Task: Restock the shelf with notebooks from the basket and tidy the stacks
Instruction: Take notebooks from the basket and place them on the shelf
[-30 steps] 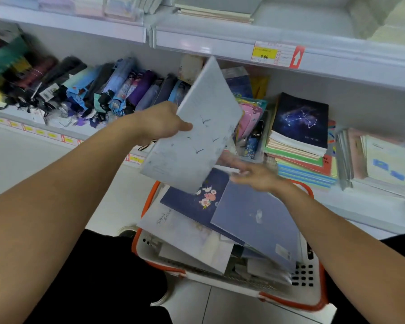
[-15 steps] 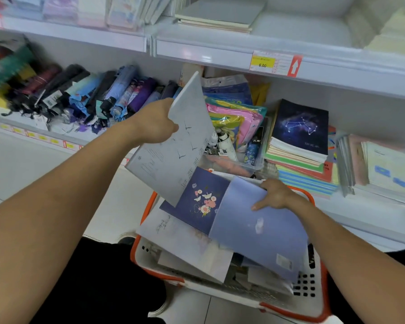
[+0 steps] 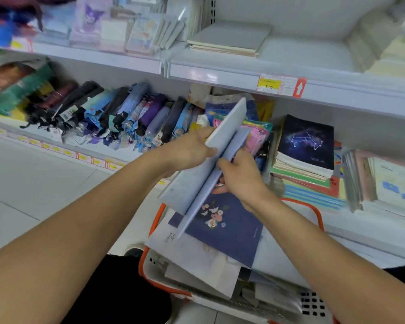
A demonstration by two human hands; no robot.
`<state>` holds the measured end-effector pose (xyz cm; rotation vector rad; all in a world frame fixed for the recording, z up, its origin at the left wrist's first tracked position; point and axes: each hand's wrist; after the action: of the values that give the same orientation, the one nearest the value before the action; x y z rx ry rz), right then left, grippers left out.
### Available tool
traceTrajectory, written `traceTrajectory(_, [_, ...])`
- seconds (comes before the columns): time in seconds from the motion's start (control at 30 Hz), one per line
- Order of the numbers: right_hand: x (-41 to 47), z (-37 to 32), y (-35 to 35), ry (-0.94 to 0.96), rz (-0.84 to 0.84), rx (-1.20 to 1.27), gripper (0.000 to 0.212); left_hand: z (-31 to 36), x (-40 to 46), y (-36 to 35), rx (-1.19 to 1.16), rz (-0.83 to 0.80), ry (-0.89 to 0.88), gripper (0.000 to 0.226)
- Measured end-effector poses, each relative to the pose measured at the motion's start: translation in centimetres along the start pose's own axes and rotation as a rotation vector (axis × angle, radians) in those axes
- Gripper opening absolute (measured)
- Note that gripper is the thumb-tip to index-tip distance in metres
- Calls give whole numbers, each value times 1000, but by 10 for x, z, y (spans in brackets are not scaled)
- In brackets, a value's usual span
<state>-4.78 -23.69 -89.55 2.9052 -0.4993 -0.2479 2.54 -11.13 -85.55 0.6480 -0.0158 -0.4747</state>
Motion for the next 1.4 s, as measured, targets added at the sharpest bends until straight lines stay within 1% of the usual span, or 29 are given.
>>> traceTrajectory(0.07, [-2, 7, -8, 52, 26, 10, 15, 2, -3, -6, 12, -2, -20, 32])
traceTrajectory(0.1, [-1, 11, -9, 72, 29, -4, 16, 1, -4, -8, -23, -6, -1, 27])
traceTrajectory(0.13, [-2, 14, -11, 81, 13, -11, 20, 0, -8, -10, -72, -13, 27, 30])
traceTrajectory(0.17, [-2, 17, -12, 82, -15, -6, 25, -2, -9, -12, -109, -20, 50, 40])
traceTrajectory(0.23, [-5, 21, -13, 83, -92, -14, 37, -9, -9, -16, -88, 13, 55, 51])
traceTrajectory(0.27, [-5, 24, -13, 86, -135, -27, 46, -12, -8, -18, -52, 64, 45, 48])
traceTrajectory(0.33, [-4, 26, -9, 50, -242, 9, 72, -18, -3, -17, -8, 179, 1, 28])
traceTrajectory(0.37, [-2, 26, -7, 11, -276, 61, 85, -20, 0, -14, -32, 199, -21, 16])
traceTrajectory(0.4, [1, 27, -4, -13, -275, 95, 88, -21, 1, -9, -80, 195, -32, 11])
traceTrajectory(0.43, [7, 28, 0, 1, -216, 87, 83, -23, 3, -3, -131, 174, -33, 15])
traceTrajectory(0.5, [21, 34, 11, 63, 41, 23, 69, -26, 3, 13, -217, 87, 1, 18])
traceTrajectory(0.53, [27, 38, 20, 45, 161, 45, 70, -27, 2, 21, -264, 35, 11, 18])
traceTrajectory(0.57, [31, 41, 28, 5, 221, 100, 74, -30, 2, 28, -325, -33, 14, 23])
traceTrajectory(0.6, [34, 45, 35, -33, 209, 177, 75, -33, 0, 33, -413, -109, 20, 32])
traceTrajectory(0.63, [36, 48, 40, -59, 142, 262, 69, -37, -1, 38, -486, -177, 23, 40])
traceTrajectory(0.67, [36, 50, 43, -69, 59, 351, 56, -42, -1, 42, -542, -225, 21, 45])
traceTrajectory(0.7, [35, 49, 44, -61, 6, 417, 45, -47, -1, 44, -567, -253, 17, 49])
traceTrajectory(0.77, [35, 49, 45, 4, 4, 430, 36, -55, 1, 45, -533, -254, 37, 50])
traceTrajectory(0.83, [34, 51, 46, 64, 21, 343, 33, -60, 3, 42, -436, -238, 86, 46])
traceTrajectory(0.93, [30, 63, 45, 72, 21, 188, 32, -64, 5, 33, -281, -244, 152, 44])
traceTrajectory(1.0, [27, 72, 44, 53, 27, 180, 31, -65, 6, 28, -218, -238, 164, 43])
traceTrajectory(1.1, [27, 76, 44, 31, 29, 182, 31, -63, 6, 23, -161, -209, 195, 25])
traceTrajectory(1.13, [27, 75, 44, 22, 30, 189, 30, -62, 5, 22, -173, -213, 200, 23])
traceTrajectory(1.2, [26, 75, 43, 6, 37, 247, 27, -64, 7, 21, -209, -226, 196, 27])
traceTrajectory(1.3, [24, 59, 40, 0, 61, 370, 24, -63, 8, 29, -276, -223, 181, 44])
traceTrajectory(1.33, [25, 49, 39, 16, 63, 417, 23, -63, 8, 32, -292, -225, 175, 48])
traceTrajectory(1.4, [27, 20, 39, 83, 67, 509, 22, -61, 8, 36, -318, -221, 146, 48])
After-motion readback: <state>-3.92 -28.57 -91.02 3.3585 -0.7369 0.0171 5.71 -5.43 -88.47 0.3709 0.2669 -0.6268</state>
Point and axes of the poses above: each hand's wrist, its own x-axis towards the middle knuckle, its own y-axis out of the back of the hand, z = x × y, and after that the axes turned 8 degrees about z, right-handed
